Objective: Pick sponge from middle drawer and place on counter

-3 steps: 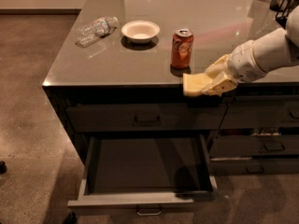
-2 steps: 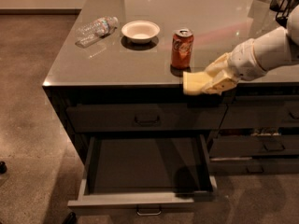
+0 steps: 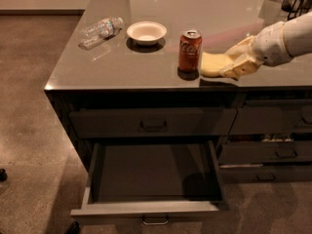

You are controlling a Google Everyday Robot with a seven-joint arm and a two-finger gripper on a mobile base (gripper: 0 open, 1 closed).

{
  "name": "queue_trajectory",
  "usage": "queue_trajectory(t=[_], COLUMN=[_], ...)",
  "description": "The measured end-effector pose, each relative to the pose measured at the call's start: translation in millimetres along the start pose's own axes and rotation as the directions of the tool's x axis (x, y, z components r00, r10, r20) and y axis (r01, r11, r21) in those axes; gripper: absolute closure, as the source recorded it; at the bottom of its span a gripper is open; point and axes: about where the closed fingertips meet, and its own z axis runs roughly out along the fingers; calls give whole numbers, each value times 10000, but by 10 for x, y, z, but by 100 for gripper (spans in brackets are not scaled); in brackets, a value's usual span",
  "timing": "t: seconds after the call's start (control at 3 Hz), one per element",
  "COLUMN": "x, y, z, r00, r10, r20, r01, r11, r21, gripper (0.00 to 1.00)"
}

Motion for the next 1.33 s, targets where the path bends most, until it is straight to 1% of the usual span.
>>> queue_trajectory(t=[0.33,0.67,1.0,1.33], x=[164,421,627,762], y=[-319,-509,-595,-616], z=[-114,-156,-115,-67], r00=[9956,9792,9595,9452], r10=[941,2023,2817,3247], r20=[30,146,-75,-338], r01=[-941,-2025,-2775,-3160], r11=[9932,9714,9494,9360], r21=[687,1236,1472,1553], gripper=[100,100,82,58])
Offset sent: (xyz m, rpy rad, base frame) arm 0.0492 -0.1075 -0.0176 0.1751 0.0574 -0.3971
